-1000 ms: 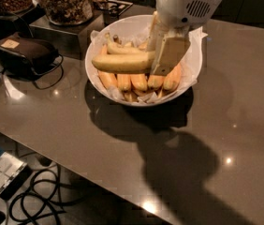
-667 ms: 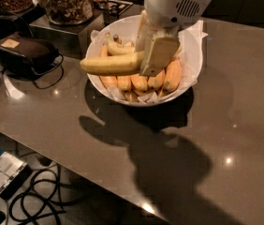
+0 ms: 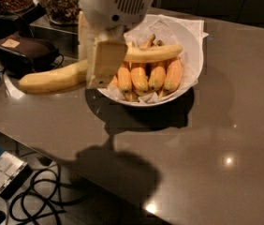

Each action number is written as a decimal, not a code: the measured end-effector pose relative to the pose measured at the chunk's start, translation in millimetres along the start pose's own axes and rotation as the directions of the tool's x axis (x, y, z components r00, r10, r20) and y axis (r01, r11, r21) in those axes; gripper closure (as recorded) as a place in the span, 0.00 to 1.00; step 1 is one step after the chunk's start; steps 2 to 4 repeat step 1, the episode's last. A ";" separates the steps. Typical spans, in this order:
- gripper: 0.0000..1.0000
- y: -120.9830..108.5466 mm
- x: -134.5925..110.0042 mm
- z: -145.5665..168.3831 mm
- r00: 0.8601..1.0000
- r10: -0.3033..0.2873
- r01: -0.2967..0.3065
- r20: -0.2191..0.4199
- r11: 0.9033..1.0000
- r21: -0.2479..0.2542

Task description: Pick banana from white bowl

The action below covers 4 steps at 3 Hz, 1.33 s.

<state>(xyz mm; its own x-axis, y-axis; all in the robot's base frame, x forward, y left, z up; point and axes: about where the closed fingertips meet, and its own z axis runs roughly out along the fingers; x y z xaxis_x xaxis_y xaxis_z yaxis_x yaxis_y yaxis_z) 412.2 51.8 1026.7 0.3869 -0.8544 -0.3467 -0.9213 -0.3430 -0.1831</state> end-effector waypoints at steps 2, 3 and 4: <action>1.00 -3.6 -5.6 -4.1 1.000 -0.007 0.007 0.009 0.999 0.031; 1.00 -3.6 -5.6 -4.1 1.000 -0.007 0.007 0.009 0.999 0.031; 1.00 -3.6 -5.6 -4.1 1.000 -0.007 0.007 0.009 0.999 0.031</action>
Offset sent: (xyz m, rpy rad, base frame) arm 0.0000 0.0000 0.0000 0.0000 0.0000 0.0000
